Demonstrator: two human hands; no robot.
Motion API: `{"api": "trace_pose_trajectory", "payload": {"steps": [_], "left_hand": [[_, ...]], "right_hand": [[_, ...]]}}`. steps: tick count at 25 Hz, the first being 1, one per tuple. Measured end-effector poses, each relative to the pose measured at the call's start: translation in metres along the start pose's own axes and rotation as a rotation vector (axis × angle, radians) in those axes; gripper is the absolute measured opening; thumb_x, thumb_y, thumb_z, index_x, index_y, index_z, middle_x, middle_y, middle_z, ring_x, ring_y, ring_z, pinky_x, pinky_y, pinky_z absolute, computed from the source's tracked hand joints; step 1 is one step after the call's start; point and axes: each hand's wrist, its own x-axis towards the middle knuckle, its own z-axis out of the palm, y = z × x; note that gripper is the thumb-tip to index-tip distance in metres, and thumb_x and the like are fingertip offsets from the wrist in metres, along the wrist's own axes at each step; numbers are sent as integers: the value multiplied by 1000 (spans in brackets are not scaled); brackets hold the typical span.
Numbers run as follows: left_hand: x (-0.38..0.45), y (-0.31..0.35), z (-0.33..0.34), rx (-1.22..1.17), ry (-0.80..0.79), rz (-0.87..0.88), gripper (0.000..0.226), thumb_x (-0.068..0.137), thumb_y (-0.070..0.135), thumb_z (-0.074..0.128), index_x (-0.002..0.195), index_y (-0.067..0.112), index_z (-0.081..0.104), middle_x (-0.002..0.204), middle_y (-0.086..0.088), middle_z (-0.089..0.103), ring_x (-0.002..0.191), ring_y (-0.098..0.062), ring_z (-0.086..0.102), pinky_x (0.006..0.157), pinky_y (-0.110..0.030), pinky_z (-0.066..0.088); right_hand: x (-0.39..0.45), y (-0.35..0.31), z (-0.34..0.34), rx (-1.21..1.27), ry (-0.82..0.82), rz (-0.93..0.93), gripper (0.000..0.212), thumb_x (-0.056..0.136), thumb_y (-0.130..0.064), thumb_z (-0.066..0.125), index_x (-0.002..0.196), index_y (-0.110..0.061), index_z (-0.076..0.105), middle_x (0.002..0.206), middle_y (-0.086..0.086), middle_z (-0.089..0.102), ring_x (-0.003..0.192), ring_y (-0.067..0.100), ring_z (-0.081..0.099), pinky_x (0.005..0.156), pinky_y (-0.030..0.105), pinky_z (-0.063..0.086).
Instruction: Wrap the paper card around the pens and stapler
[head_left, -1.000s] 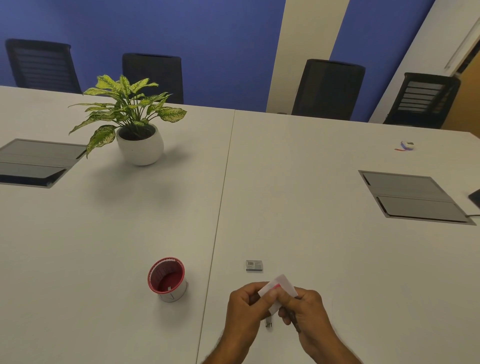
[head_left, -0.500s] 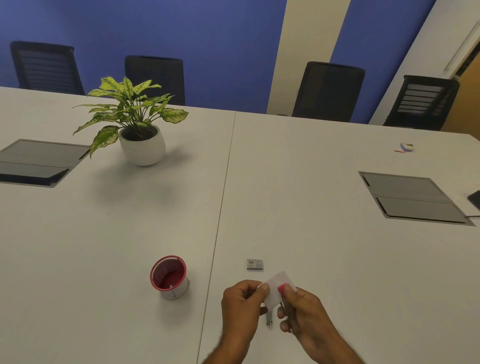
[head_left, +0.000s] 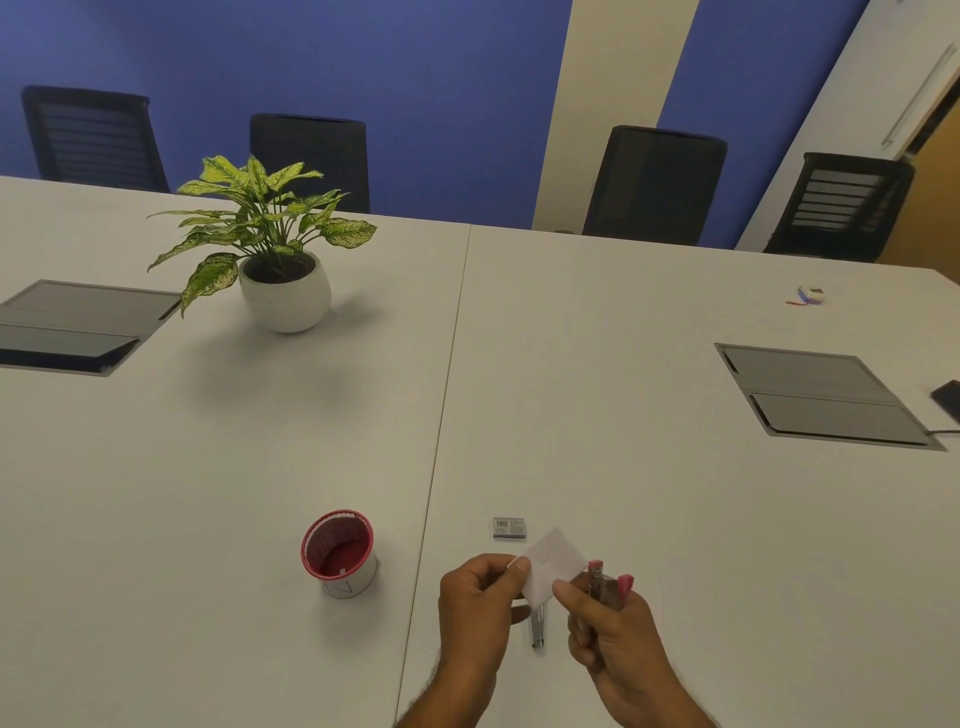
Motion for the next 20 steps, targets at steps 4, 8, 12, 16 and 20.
{"api": "trace_pose_trajectory", "payload": {"steps": [4,8,12,16,20], "left_hand": [[-2,4,2,15,-5,-14,20,86,29,71,103,19,69,100,-2,73,91,-21,71,73,-32,63],[-9,14,5,-149,-34,-101,35,93,40,59,88,8,72,82,-14,75,74,-28,73,70,-37,63],[-15,17,6,-88,-72,-22,23,90,26,67,81,6,75,71,-16,74,67,-31,72,68,-39,63],[-14,19,3,-10,-59,42,12,88,11,68,80,8,77,73,-17,74,60,-25,70,64,-38,63],[-13,28,-2,18,-80,101,15,87,7,65,77,5,76,75,-16,74,53,-20,64,56,-32,59]], "right_hand": [[-5,0,2,-400,144,-389,21,78,-5,77,62,-7,62,50,3,46,44,12,35,43,21,33],[3,2,-12,-988,260,-1145,19,83,-20,67,65,-13,69,54,-5,58,54,10,46,52,11,38],[9,-3,-21,-1243,306,-1407,18,79,-15,64,64,-10,71,51,0,52,52,16,40,46,22,34],[-1,-6,-18,-1062,192,-1271,19,73,-13,62,83,-15,77,64,-6,63,64,9,52,55,11,42],[-15,-23,2,-278,265,-413,18,74,-11,78,86,-23,77,62,-6,63,57,15,50,53,24,41]]}}
